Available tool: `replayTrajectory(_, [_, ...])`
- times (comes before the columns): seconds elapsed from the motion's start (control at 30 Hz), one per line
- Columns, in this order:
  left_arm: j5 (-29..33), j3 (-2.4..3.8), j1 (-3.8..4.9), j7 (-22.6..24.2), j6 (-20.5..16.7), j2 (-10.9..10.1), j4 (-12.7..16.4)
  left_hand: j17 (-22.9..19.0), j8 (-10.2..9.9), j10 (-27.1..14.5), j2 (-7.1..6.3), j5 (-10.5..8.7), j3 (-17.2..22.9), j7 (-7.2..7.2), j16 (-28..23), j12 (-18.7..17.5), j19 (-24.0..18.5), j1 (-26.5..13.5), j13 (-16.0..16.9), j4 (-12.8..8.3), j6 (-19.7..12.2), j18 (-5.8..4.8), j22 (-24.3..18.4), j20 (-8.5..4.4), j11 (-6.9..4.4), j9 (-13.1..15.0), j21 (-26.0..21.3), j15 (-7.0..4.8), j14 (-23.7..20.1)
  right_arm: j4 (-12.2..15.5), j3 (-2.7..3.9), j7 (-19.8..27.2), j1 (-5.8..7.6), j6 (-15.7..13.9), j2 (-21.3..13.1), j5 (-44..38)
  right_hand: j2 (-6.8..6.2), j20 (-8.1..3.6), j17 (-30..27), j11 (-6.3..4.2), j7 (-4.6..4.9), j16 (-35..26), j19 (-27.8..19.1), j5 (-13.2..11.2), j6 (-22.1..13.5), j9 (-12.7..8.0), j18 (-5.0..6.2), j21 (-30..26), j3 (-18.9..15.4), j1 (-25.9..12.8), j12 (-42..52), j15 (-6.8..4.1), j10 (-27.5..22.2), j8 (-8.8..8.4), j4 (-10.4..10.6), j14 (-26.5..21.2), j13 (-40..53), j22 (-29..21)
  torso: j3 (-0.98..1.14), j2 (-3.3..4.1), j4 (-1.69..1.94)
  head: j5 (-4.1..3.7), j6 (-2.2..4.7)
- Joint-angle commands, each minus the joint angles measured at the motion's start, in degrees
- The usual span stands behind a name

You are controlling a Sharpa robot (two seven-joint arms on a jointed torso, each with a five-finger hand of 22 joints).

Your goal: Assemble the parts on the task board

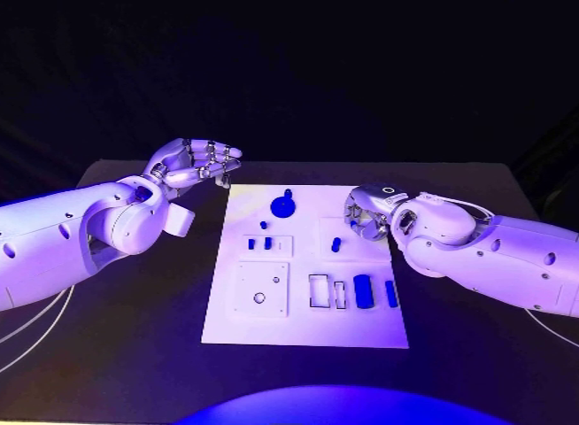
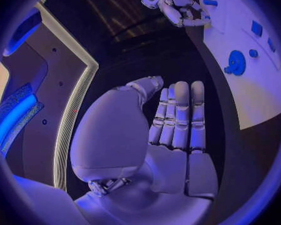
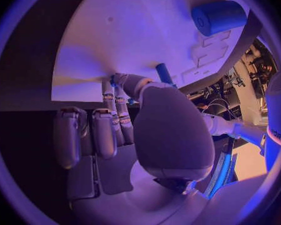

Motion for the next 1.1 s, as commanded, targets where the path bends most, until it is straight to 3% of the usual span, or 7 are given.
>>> replayTrajectory(0.03, [0.16, 0.06, 0.04, 1.09, -0.33, 0.04, 0.25, -0.05, -0.24, -0.22, 0.15, 0.2, -0.06, 0.07, -0.3, 0.31, 0.43, 0.58, -0.05, -0.33, -0.28, 0.75, -0.09, -0.13, 0.01, -0.14, -0.23, 0.05, -0.25, 0.34, -0.67, -1.88, -0.98, 2.68, 0.1, -2.64, 0.8, -0.5, 0.74, -2.06, 0.11, -0.35, 3.64, -0.12, 0.53, 0.12, -0.52, 0.41, 1.26, 0.2, 0.2, -0.44, 2.56, 0.3, -1.54, 3.17, 0.36, 11.93, -0.01, -0.01, 0.01, -0.03, -0.06])
replayTrajectory(0.57, [0.24, 0.06, 0.03, 1.34, -0.34, 0.09, -0.05, -0.06, -0.25, -0.26, 0.19, 0.21, -0.05, 0.11, -0.32, 0.3, 0.44, 0.62, -0.07, -0.36, -0.3, 0.75, -0.08, -0.13, 0.04, -0.14, -0.23, 0.06, -0.26, 3.54, -0.36, -1.74, -0.95, -7.51, -1.98, -2.68, 0.65, -0.61, 0.79, -2.18, -0.01, -0.27, 3.8, -0.36, 0.93, 0.3, -0.64, 0.99, 1.86, -0.3, 0.05, -0.56, 3.12, 0.44, -2.36, 3.2, 0.37, 12.19, 0.0, -0.05, -0.06, 0.05, 0.18])
replayTrajectory(0.87, [0.37, 0.06, 0.03, 1.35, -0.27, 0.15, -0.3, -0.08, -0.25, -0.32, 0.22, 0.21, -0.05, 0.14, -0.35, 0.29, 0.44, 0.64, -0.09, -0.4, -0.31, 0.74, -0.08, -0.13, 0.07, -0.15, -0.24, 0.09, -0.31, 7.7, 0.24, 0.36, -0.29, -11.44, -4.88, 0.58, 0.59, -0.62, 0.91, -2.19, -0.01, -0.19, 3.81, -0.42, 0.99, 0.34, -0.64, 1.02, 1.91, -0.5, 0.01, -0.56, 3.2, 0.46, -2.43, 3.23, 0.37, 12.21, 0.03, -0.04, -0.09, 0.13, 0.28])
replayTrajectory(1.1, [0.43, 0.06, 0.02, 1.35, -0.21, 0.25, -0.32, -0.08, -0.25, -0.32, 0.22, 0.21, -0.05, 0.14, -0.35, 0.29, 0.44, 0.64, -0.09, -0.4, -0.31, 0.74, -0.08, -0.13, 0.07, -0.15, -0.24, 0.09, -0.31, 10.74, 0.42, 1.86, -0.12, -12.88, -6.04, 2.81, 0.58, -0.63, 0.94, -2.19, -0.01, -0.17, 3.81, -0.42, 1.0, 0.34, -0.64, 1.02, 1.92, -0.54, 0.0, -0.57, 3.21, 0.46, -2.45, 3.23, 0.37, 12.21, 0.07, -0.01, -0.08, 0.41, 0.32])
